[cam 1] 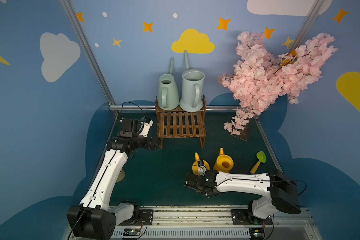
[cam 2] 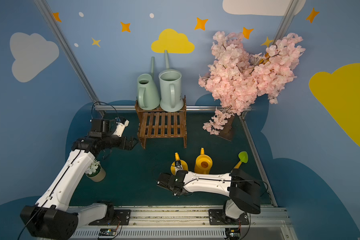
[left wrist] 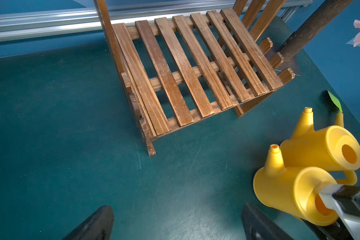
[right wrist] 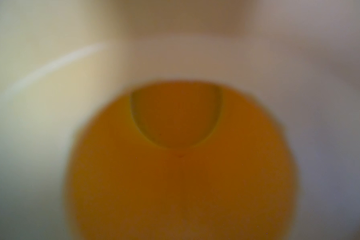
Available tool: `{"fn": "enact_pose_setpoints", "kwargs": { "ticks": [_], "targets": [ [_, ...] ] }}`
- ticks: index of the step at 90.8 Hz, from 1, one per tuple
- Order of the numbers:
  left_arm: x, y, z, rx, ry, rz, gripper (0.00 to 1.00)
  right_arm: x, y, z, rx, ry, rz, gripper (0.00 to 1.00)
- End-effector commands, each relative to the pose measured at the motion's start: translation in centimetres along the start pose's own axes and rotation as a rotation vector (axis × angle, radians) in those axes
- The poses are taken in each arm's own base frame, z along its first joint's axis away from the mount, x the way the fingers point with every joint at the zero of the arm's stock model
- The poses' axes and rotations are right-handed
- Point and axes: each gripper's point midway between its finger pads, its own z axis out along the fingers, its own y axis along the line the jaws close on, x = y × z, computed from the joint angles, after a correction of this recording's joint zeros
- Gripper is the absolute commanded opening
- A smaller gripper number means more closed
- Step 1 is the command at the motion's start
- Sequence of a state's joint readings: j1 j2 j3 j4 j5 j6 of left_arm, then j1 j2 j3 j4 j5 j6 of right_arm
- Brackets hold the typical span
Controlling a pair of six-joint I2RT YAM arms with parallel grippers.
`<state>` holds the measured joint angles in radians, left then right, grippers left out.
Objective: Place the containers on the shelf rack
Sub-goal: 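Pick up a container from the center of the board.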
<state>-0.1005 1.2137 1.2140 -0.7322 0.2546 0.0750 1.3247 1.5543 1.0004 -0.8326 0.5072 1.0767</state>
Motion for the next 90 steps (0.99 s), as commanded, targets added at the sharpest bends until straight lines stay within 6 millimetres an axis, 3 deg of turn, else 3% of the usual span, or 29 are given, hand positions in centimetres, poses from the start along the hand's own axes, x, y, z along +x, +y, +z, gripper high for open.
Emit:
{"fn": "enact_pose_setpoints", "kwargs": {
  "ticks": [1,28,52,70,90],
  "targets": [
    [0.0,0.3,0.3,-0.003,0.001,-0.007,1.0,-0.6,-0.5,-2.4,-0.028,-0.011,-0.024,0.13],
    [0.0,0.4,0.8,0.009,0.028,-0.01,1.0,-1.8,-1.1,-8.4,-0.164,-0.019,-0.02,0.1],
    [-0.4,-0.1,0.9,0.044,0.02,-0.002,1.0,-6.2,-2.7,-12.5,-0.271,-0.128,0.059,0.09],
    [-0.4,-0.1,1.2,0.053,0.018,-0.006,1.0,-9.3,-3.0,-12.8,-0.295,-0.079,0.061,0.09],
    [-0.8,-0.3,1.4,0.07,0.013,0.001,1.0,-13.0,-1.7,-11.4,-0.281,-0.022,0.031,0.11]
  ]
}}
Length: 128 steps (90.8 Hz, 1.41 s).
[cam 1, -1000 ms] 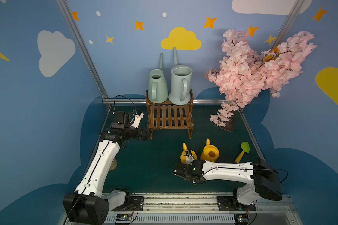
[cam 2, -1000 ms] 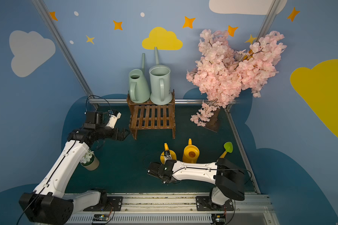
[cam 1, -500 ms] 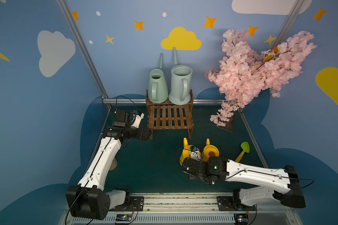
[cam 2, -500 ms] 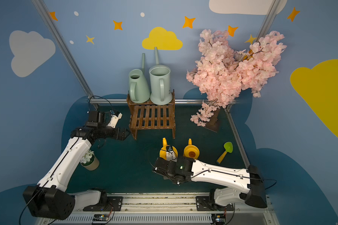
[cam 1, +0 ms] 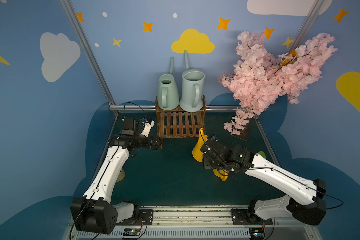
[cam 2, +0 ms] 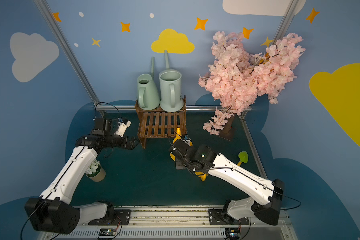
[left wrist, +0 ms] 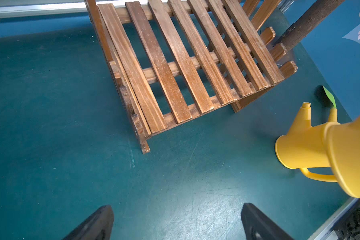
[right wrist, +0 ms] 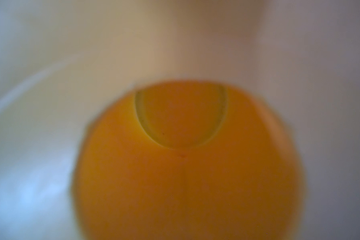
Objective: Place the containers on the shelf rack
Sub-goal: 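Pick up a container from the center of the board, then place the container on the shelf.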
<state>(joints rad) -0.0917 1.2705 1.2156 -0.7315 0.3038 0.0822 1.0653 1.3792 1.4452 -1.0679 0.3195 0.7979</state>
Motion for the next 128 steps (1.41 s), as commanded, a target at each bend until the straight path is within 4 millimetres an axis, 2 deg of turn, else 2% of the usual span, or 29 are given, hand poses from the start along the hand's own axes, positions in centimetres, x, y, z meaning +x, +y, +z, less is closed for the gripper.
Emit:
{"fn": "enact_pose_setpoints", "kwargs": {
  "ticks": [1,31,63,89,128],
  "targets": [
    [-1.4,-0.3,-0.3,0.022,-0.032,0.02,1.0,-0.9,0.6,1.0,-0.004,0.057,-0.058,0.11],
    [-0.8,-0.4,-0.4,0.021,-0.018,0.044,1.0,-4.5,0.9,3.9,0.037,0.123,-0.065,0.09],
    [-0.6,-0.5,-0.1,0.033,-0.01,0.037,1.0,-7.3,0.6,4.9,0.07,0.126,-0.054,0.08],
    [-0.6,-0.5,0.3,0.045,-0.005,0.03,1.0,-8.9,0.2,6.3,0.088,0.131,-0.039,0.08],
    [-0.1,-0.4,0.9,0.052,0.01,0.023,1.0,-10.0,0.0,7.9,0.132,0.154,-0.043,0.08]
  ]
}}
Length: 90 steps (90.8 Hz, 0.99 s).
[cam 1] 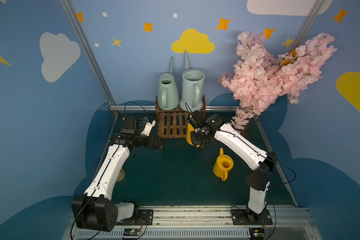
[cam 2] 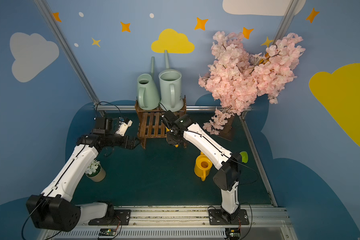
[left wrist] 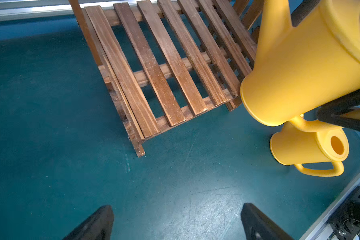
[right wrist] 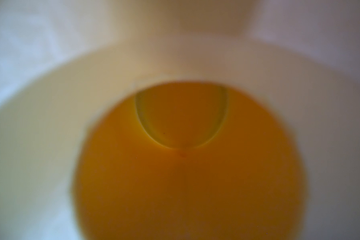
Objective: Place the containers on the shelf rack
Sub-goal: 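Place the container on the shelf.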
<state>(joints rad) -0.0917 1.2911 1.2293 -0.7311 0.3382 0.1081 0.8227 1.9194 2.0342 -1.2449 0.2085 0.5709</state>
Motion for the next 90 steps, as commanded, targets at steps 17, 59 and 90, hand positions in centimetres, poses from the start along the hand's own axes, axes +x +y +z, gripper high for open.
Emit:
{"fn": "enact_pose_setpoints", "kwargs": {
  "ticks": [17,59,90],
  "targets": [
    [0.4,0.0,0.6,0.02,0.008,-0.002,1.0,-0.5,-1.0,0.8,0.049,0.034,0.005,0.1],
    [0.9,-0.1,0.8,0.023,0.012,-0.007,1.0,-1.7,-1.6,2.0,0.059,0.041,0.05,0.16],
    [1.1,-0.1,0.7,0.024,0.013,-0.011,1.0,-2.8,-1.5,3.4,0.058,0.047,0.1,0.18]
  ]
}}
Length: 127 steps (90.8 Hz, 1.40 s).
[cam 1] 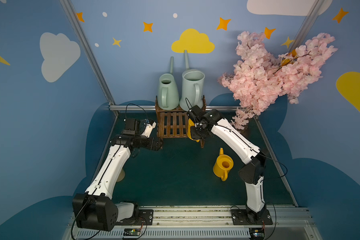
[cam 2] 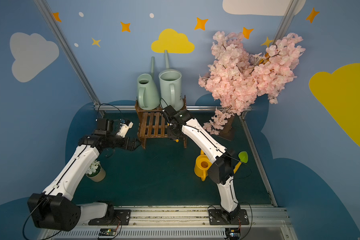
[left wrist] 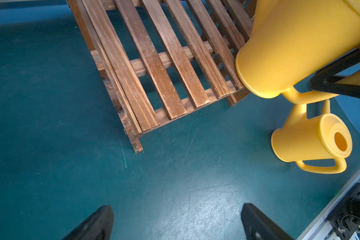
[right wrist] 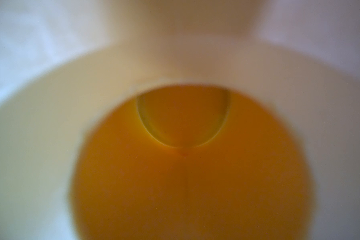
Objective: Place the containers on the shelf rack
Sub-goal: 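Place the container on the shelf.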
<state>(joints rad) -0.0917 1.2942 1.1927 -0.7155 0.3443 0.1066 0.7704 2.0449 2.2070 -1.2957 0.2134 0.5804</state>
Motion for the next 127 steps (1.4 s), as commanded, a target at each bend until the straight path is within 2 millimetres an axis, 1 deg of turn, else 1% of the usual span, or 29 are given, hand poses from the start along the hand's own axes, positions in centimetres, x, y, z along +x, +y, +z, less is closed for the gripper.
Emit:
{"fn": "enact_pose_setpoints", "kwargs": {
  "ticks": [1,33,46,74,93,127],
  "targets": [
    [0.1,-0.2,-0.1,0.015,-0.008,0.001,1.0,0.1,-0.7,2.0,0.033,0.047,0.044,0.18],
    [0.2,-0.4,-0.2,0.019,-0.009,0.002,1.0,-0.7,-1.0,3.0,0.046,0.044,0.057,0.2],
    [0.3,-0.3,-0.3,0.016,-0.009,0.003,1.0,-0.9,-0.9,2.8,0.037,0.038,0.061,0.21],
    [0.3,-0.4,-0.3,0.02,-0.01,0.002,1.0,-1.2,-0.7,0.6,0.01,-0.003,0.057,0.19],
    [0.3,-0.5,-0.2,0.025,-0.009,-0.001,1.0,-1.2,-0.6,-0.2,-0.001,-0.014,0.059,0.19],
    [0.4,-0.5,-0.2,0.029,-0.007,-0.003,1.0,-1.3,-0.5,-1.7,-0.009,-0.048,0.062,0.24]
  ]
}}
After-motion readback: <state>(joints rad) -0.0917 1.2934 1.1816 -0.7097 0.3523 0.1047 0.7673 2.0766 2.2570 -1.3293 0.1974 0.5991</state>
